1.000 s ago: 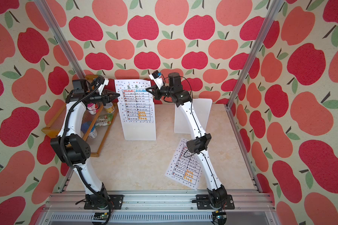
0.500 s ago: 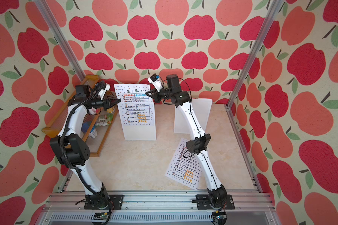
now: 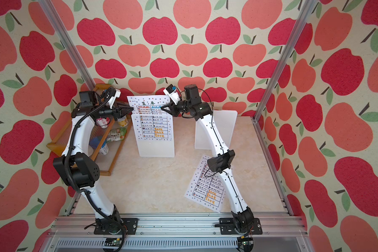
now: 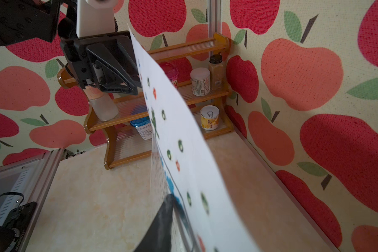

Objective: Insert the menus into the narrow rack
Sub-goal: Insert the menu into the narrow rack.

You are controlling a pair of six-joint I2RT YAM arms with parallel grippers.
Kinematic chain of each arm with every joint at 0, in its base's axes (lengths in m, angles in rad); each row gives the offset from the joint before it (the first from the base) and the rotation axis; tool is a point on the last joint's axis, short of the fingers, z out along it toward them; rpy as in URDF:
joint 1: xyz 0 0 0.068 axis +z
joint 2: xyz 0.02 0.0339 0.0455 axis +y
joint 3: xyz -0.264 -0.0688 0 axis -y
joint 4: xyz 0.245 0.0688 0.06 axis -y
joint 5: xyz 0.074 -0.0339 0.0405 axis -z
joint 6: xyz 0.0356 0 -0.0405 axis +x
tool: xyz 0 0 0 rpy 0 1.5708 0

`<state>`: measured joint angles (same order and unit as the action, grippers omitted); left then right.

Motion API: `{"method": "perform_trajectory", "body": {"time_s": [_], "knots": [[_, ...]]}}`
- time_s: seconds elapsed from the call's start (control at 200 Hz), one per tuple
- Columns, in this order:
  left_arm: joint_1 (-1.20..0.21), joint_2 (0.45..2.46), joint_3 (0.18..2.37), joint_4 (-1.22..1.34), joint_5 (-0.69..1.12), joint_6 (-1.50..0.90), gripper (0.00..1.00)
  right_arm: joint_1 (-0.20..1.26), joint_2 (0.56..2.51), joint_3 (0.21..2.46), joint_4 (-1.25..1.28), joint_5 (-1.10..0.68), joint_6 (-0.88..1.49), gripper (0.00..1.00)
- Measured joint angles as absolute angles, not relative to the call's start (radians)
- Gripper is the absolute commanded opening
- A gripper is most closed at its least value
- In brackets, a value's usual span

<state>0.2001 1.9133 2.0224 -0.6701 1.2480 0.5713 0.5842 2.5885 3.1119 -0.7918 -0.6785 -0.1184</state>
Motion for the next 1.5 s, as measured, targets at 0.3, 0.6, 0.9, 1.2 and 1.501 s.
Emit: {"method": "perform_trajectory", "body": {"time_s": [0.3,0.6,0.9,1.2,1.501], "knots": [[0.184,2.008,2.217,-0.701,1.273,0.571,0.16,0.582,2.589,3.112,-0.731,-0.679,-0.109,0.30],[0.178,2.040,2.221,-0.742,1.273,0.579,0.06,0.580,2.589,3.112,-0.720,-0.683,-0.104,0.09],[0.178,2.038,2.157,-0.742,1.274,0.588,0.05,0.581,2.589,3.112,-0.757,-0.692,-0.104,0.03],[0.178,2.004,2.095,-0.740,1.273,0.598,0.06,0.581,2.589,3.112,-0.794,-0.694,-0.104,0.02],[0.183,1.951,2.024,-0.741,1.273,0.602,0.12,0.581,2.589,3.112,-0.822,-0.694,-0.107,0.03]]}}
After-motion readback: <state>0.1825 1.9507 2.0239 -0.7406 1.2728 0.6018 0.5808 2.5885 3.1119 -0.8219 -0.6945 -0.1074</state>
